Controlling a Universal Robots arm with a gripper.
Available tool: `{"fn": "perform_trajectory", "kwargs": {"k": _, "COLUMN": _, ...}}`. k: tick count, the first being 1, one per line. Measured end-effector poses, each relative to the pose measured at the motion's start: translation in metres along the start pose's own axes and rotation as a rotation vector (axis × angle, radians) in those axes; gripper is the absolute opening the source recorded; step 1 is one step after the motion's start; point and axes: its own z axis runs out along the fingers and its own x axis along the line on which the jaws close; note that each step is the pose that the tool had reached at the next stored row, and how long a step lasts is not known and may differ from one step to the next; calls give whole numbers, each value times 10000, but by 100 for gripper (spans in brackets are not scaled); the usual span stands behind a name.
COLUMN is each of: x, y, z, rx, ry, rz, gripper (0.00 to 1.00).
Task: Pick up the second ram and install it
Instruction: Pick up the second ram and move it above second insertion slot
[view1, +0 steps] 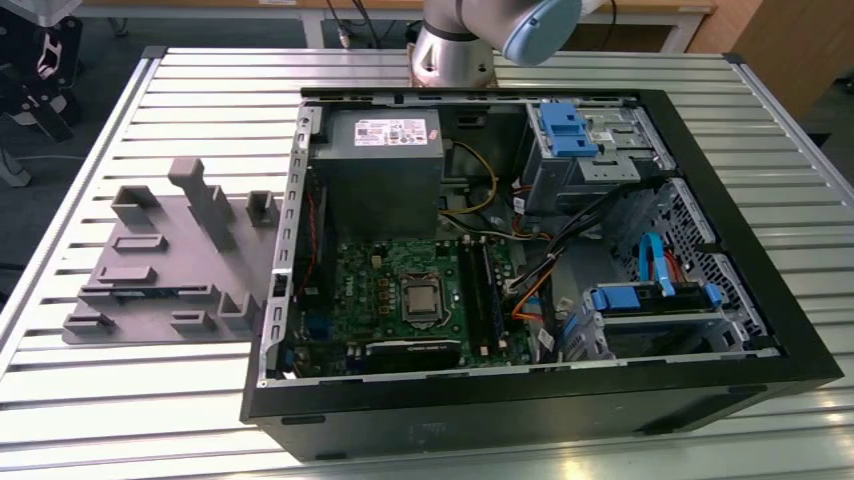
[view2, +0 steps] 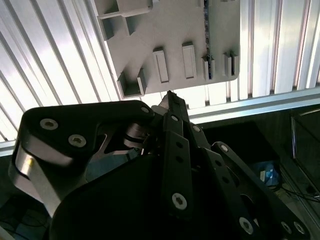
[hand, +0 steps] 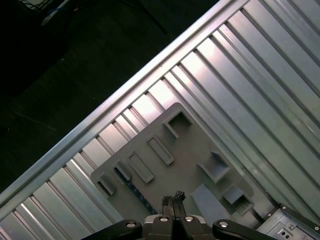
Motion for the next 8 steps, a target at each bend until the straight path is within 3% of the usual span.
{"fn": "perform_trajectory", "kwargs": {"k": 8, "x": 0, "y": 0, "z": 0, "rx": 11, "ry": -7, "rz": -467, "gripper": 11}}
